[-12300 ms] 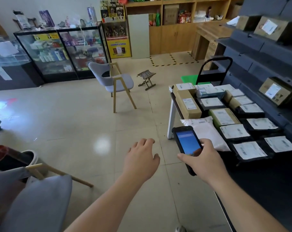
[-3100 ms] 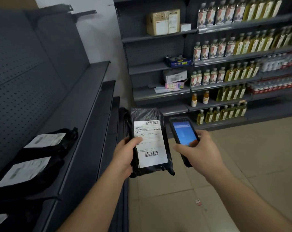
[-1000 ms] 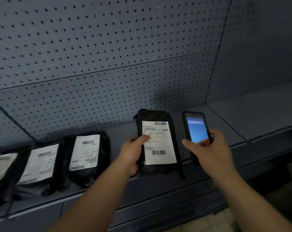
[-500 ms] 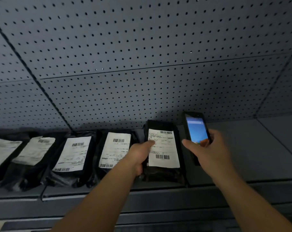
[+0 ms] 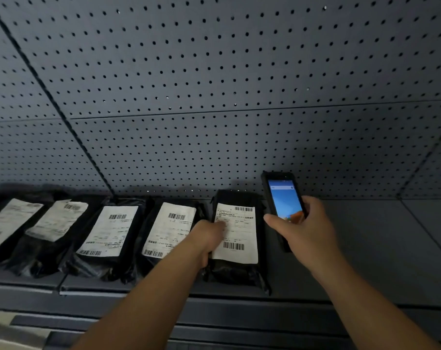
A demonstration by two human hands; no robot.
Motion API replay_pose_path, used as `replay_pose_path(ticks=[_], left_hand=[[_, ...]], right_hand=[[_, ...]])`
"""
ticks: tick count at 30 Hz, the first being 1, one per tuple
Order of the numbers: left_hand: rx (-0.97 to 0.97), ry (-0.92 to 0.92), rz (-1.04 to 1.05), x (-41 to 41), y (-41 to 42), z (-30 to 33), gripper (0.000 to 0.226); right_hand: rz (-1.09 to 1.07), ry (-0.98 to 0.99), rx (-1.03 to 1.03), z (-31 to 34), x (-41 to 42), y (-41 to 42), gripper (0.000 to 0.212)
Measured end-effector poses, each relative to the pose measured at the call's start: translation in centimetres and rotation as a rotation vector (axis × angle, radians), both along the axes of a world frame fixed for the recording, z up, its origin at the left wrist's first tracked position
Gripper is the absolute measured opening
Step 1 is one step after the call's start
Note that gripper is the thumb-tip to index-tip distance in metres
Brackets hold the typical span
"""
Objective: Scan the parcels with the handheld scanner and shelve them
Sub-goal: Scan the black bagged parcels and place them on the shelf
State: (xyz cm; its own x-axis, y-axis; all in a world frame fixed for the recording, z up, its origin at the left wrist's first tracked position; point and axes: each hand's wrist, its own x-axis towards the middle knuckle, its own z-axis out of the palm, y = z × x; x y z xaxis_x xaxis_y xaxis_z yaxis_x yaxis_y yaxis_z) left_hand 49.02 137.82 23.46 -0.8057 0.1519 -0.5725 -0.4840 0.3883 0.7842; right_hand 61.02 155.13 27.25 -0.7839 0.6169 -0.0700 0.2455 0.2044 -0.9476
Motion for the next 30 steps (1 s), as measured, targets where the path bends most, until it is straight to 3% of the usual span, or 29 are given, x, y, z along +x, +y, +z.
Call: replay_pose_path(ticks=[8,18,30], left_hand=[[-0.058,0.004,0.018,0.4,0.8,0.7,0.028],[-0.225,0.352,0.047,2.6,-0.5,4.2,0.043],[-0.268,0.495,0.142,7.8,-8.5,4.8,0.045]], right_hand=[[0.038,0.01,-0.011,0.0,0.8,1.4,0.068],[0.119,0.007,-0.015,-0.2,1.6,1.5,0.07],[0.377,0.009,0.031,0.3,0.3,-6.3,0.077]])
